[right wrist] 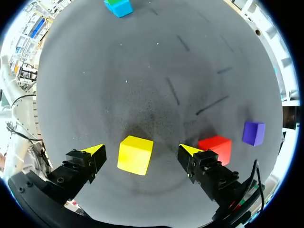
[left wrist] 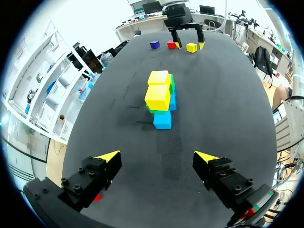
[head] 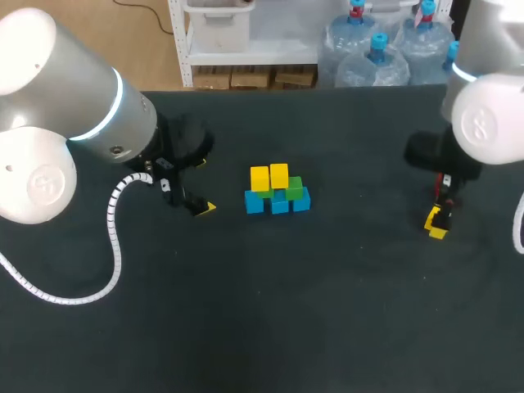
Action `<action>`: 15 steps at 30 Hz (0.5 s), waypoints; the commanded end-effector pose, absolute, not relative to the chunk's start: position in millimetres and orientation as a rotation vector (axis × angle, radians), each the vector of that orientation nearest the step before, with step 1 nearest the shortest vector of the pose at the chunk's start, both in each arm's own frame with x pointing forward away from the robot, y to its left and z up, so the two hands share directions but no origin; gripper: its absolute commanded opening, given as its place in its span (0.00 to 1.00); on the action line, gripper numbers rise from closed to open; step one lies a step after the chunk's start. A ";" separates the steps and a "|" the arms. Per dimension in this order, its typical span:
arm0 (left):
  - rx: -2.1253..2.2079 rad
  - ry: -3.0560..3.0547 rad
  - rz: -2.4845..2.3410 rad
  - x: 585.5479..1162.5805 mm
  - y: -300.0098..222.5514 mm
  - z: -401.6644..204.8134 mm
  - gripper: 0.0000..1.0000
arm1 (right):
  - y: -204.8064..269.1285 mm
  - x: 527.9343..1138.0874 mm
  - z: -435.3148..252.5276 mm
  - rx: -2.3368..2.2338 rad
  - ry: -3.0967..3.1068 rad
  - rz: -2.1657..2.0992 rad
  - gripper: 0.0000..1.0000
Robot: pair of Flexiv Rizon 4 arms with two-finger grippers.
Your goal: Place the blue cubes, place green cubes on the blue cubes, place the yellow cubes on the green cubes, then place the red cubes on the yellow cubes, and place purple cube on the red cubes.
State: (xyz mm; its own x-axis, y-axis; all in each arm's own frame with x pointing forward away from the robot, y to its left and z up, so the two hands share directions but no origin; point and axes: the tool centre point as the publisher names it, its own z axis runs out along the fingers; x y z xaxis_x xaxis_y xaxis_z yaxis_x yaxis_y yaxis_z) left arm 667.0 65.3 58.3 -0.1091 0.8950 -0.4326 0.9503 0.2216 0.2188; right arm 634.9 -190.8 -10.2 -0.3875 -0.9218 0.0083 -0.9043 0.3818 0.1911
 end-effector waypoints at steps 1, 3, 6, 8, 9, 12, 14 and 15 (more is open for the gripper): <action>1.700 2.022 -0.162 668.0 66.7 57.8 1.00 | -192.5 632.2 -11.2 1.670 -2.528 -0.231 1.00; 1.700 2.022 -0.162 668.0 66.7 57.8 1.00 | -192.4 631.9 -12.1 1.670 -2.528 -0.229 0.67; 1.700 2.022 -0.162 668.0 66.7 57.8 1.00 | -192.4 632.6 -14.4 1.668 -2.527 -0.227 0.37; 1.700 2.022 -0.162 668.0 66.7 57.8 1.00 | -192.0 633.2 -15.3 1.667 -2.525 -0.227 0.33; 1.700 2.022 -0.162 668.0 66.7 57.8 1.00 | -191.7 633.5 -15.6 1.668 -2.523 -0.226 0.30; 1.700 2.022 -0.162 668.0 66.7 57.8 1.00 | -190.9 634.5 -16.1 1.671 -2.519 -0.221 0.23; 1.700 2.022 -0.162 668.0 66.7 57.8 1.00 | -190.8 634.8 -16.3 1.673 -2.518 -0.220 0.12; 1.700 2.022 -0.162 668.0 66.7 57.8 1.00 | -190.4 635.1 -16.5 1.676 -2.513 -0.218 0.06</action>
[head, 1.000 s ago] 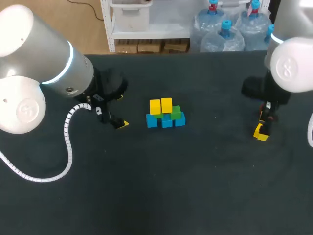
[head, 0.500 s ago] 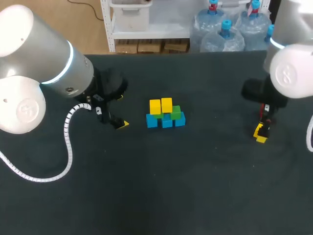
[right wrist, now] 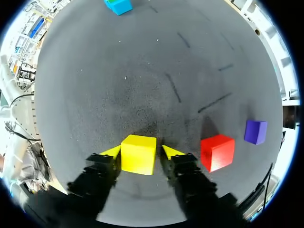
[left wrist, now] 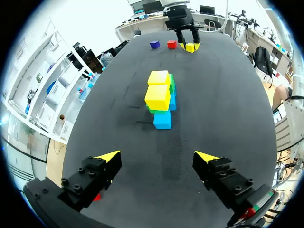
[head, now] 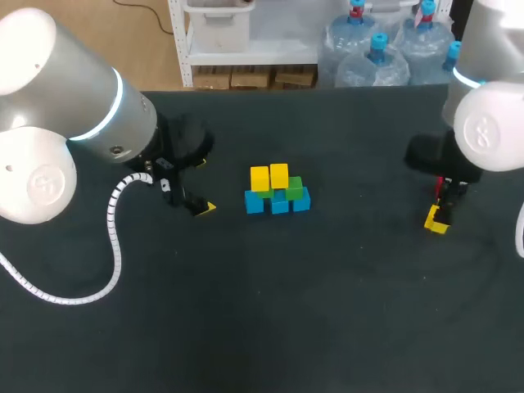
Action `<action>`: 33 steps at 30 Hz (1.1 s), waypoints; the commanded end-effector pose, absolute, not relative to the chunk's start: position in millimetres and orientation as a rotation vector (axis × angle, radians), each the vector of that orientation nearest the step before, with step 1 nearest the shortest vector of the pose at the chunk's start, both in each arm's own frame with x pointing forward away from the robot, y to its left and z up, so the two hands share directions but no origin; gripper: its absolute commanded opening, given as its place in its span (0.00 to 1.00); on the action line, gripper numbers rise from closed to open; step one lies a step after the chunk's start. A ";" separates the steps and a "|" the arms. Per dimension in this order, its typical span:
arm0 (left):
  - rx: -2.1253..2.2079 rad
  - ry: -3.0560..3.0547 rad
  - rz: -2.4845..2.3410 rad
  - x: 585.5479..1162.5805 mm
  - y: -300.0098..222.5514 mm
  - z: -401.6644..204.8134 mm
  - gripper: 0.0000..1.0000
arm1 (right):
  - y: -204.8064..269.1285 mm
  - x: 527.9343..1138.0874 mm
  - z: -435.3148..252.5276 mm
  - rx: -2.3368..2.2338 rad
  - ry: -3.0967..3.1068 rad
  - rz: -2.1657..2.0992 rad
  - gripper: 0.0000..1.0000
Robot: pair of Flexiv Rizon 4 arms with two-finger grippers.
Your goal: Place the blue cubes, place green cubes on the blue cubes, place the yellow cubes on the green cubes, then place the red cubes on the yellow cubes, and place purple cube on the red cubes.
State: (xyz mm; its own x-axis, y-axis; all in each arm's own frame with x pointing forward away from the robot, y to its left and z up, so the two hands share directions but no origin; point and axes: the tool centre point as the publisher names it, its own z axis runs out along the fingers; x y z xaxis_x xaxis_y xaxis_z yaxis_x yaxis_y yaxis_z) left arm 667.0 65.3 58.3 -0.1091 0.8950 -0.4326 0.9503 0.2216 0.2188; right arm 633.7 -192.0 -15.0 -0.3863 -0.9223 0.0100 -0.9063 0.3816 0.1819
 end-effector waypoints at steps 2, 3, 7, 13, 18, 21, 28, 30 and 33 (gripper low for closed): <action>1.700 2.022 -0.162 668.0 66.7 57.8 1.00 | -190.3 635.1 -16.6 1.677 -2.514 -0.217 0.00; 1.700 2.022 -0.162 668.0 66.7 57.8 1.00 | -190.3 635.1 -16.6 1.677 -2.514 -0.217 0.00; 1.700 2.022 -0.162 668.0 66.7 57.8 1.00 | -190.0 634.8 -17.0 1.677 -2.511 -0.222 0.45; 1.700 2.022 -0.162 668.0 66.7 57.8 1.00 | -186.6 636.5 -16.3 1.683 -2.509 -0.221 1.00; 1.700 2.022 -0.162 668.0 66.7 57.8 1.00 | -183.3 637.9 -17.3 1.696 -2.501 -0.221 1.00; 1.700 2.022 -0.162 668.0 66.7 57.8 1.00 | -183.2 638.1 -17.4 1.699 -2.501 -0.220 1.00; 1.700 2.022 -0.162 668.0 66.7 57.8 1.00 | -189.4 637.6 -16.7 1.687 -2.517 -0.220 0.06; 1.700 2.022 -0.162 668.0 66.7 57.8 1.00 | -190.0 637.5 -16.7 1.684 -2.519 -0.221 0.00; 1.700 2.022 -0.162 668.0 66.7 57.8 1.00 | -190.3 637.8 -16.7 1.687 -2.517 -0.224 0.00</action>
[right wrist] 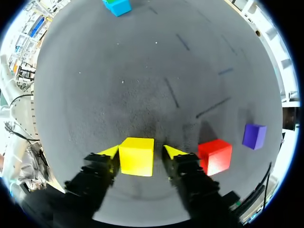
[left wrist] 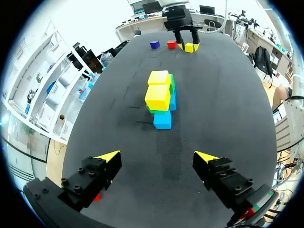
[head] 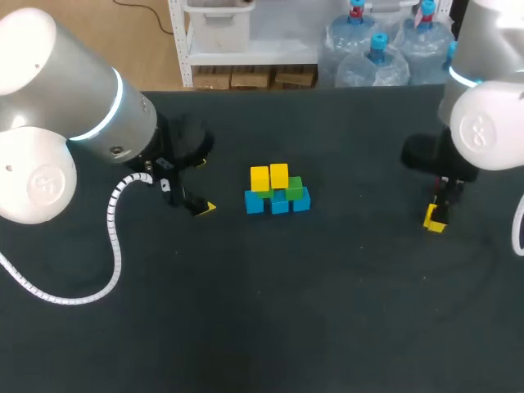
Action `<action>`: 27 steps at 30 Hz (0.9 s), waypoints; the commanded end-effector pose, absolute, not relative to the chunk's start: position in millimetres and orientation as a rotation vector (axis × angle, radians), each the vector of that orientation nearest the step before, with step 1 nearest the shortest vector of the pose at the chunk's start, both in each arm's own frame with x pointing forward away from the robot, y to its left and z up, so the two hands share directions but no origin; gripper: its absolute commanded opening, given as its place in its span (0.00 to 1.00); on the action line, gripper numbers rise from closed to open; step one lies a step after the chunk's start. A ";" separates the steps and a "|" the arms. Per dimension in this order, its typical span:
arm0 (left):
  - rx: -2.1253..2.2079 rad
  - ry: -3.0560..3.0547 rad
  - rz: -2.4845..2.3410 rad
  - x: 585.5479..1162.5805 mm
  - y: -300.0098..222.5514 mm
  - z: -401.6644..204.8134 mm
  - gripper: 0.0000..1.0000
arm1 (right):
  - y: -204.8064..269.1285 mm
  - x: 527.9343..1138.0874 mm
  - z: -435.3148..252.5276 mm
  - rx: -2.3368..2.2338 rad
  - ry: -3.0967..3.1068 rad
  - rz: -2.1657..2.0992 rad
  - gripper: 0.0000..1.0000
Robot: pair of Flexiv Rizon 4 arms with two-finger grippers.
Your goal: Place the blue cubes, place green cubes on the blue cubes, place the yellow cubes on the green cubes, then place the red cubes on the yellow cubes, and place purple cube on the red cubes.
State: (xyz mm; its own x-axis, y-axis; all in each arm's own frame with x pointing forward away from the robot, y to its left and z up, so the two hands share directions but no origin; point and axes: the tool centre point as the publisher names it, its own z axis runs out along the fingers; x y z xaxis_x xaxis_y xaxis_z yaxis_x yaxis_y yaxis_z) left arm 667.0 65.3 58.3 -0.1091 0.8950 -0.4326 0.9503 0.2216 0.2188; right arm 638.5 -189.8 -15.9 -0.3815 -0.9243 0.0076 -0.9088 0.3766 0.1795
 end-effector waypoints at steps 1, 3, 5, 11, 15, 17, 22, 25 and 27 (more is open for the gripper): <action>1.700 2.022 -0.162 668.0 66.7 57.8 1.00 | -190.2 638.2 -16.7 1.692 -2.514 -0.224 0.00; 1.700 2.022 -0.162 668.0 66.7 57.8 1.00 | -188.8 639.2 -16.2 1.705 -2.506 -0.225 0.00; 1.700 2.022 -0.162 668.0 66.7 57.8 1.00 | -187.1 639.9 -15.0 1.721 -2.500 -0.223 0.00; 1.700 2.022 -0.162 668.0 66.7 57.8 1.00 | -178.9 640.6 -0.3 1.842 -2.454 -0.213 0.00; 1.700 2.022 -0.162 668.0 66.7 57.8 1.00 | -168.1 641.7 17.6 1.956 -2.405 -0.172 0.00; 1.700 2.022 -0.162 668.0 66.7 57.8 1.00 | -161.2 641.6 26.4 1.994 -2.394 -0.141 0.00; 1.700 2.022 -0.162 668.0 66.7 57.8 1.00 | -140.7 640.2 42.5 2.085 -2.358 -0.120 0.00; 1.700 2.022 -0.162 668.0 66.7 57.8 1.00 | -128.4 640.1 48.6 2.132 -2.338 -0.119 0.00; 1.700 2.022 -0.162 668.0 66.7 57.8 1.00 | -120.8 640.7 52.0 2.162 -2.328 -0.120 0.00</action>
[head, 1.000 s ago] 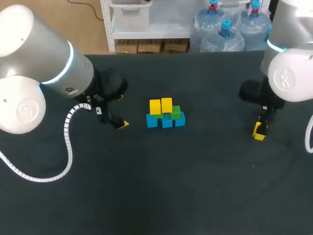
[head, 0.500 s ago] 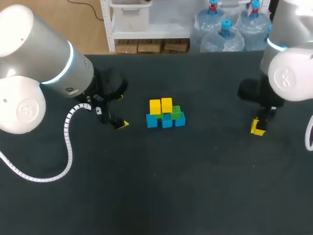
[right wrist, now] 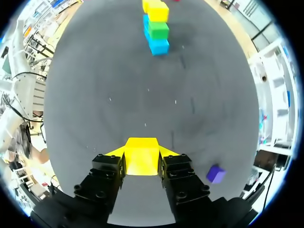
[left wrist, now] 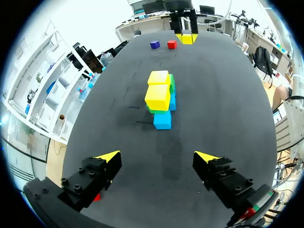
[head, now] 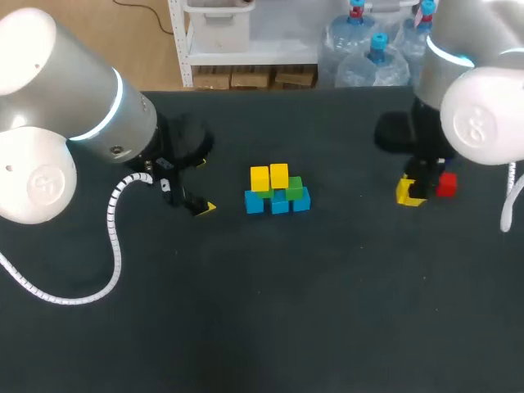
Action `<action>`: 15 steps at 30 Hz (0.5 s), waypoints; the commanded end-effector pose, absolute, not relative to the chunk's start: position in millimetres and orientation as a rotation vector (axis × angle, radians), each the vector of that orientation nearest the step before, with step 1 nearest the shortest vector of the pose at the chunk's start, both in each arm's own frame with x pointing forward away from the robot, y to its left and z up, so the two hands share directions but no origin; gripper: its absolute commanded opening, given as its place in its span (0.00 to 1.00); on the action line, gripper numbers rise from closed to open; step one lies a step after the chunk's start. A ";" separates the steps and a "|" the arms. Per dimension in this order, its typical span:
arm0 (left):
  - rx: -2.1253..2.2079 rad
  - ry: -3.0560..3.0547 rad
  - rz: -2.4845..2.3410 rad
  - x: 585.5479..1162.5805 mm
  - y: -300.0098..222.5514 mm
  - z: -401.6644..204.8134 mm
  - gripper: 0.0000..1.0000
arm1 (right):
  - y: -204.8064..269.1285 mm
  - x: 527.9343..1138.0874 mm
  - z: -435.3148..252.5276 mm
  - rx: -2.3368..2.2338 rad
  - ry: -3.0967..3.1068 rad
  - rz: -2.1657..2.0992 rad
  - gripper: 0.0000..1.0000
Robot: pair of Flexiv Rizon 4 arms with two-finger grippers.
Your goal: Place the blue cubes, place green cubes on the blue cubes, place the yellow cubes on the green cubes, then place the red cubes on the yellow cubes, and place purple cube on the red cubes.
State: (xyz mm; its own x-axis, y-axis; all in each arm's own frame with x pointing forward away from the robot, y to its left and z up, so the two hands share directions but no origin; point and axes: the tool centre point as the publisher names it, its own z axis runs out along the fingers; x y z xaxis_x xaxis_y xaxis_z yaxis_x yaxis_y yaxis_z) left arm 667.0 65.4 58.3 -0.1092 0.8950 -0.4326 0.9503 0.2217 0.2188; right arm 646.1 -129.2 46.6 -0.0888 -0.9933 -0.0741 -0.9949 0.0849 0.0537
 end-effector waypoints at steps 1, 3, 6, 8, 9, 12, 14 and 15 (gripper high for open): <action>1.700 2.022 -0.162 668.0 66.7 57.8 1.00 | -117.1 641.2 53.5 -2.118 2.259 0.119 0.00; 1.700 2.022 -0.162 668.0 66.7 57.8 1.00 | -110.1 642.0 56.4 -2.124 2.242 0.125 0.00; 1.700 2.022 -0.162 668.0 66.7 57.8 1.00 | -101.7 641.2 63.8 -2.131 2.197 0.164 0.00; 1.700 2.022 -0.162 668.0 66.7 57.8 1.00 | -101.7 641.2 63.8 -2.131 2.197 0.164 0.00; 1.700 2.022 -0.162 668.0 66.7 57.8 1.00 | -101.7 641.2 63.8 -2.131 2.197 0.164 0.00; 1.700 2.022 -0.162 668.0 66.7 57.8 1.00 | -101.7 641.2 63.8 -2.131 2.197 0.164 0.00; 1.700 2.022 -0.162 668.0 66.7 57.8 1.00 | -101.7 641.2 63.8 -2.131 2.197 0.164 0.00; 1.700 2.022 -0.162 668.0 66.7 57.8 1.00 | -101.7 641.2 63.8 -2.131 2.197 0.164 0.00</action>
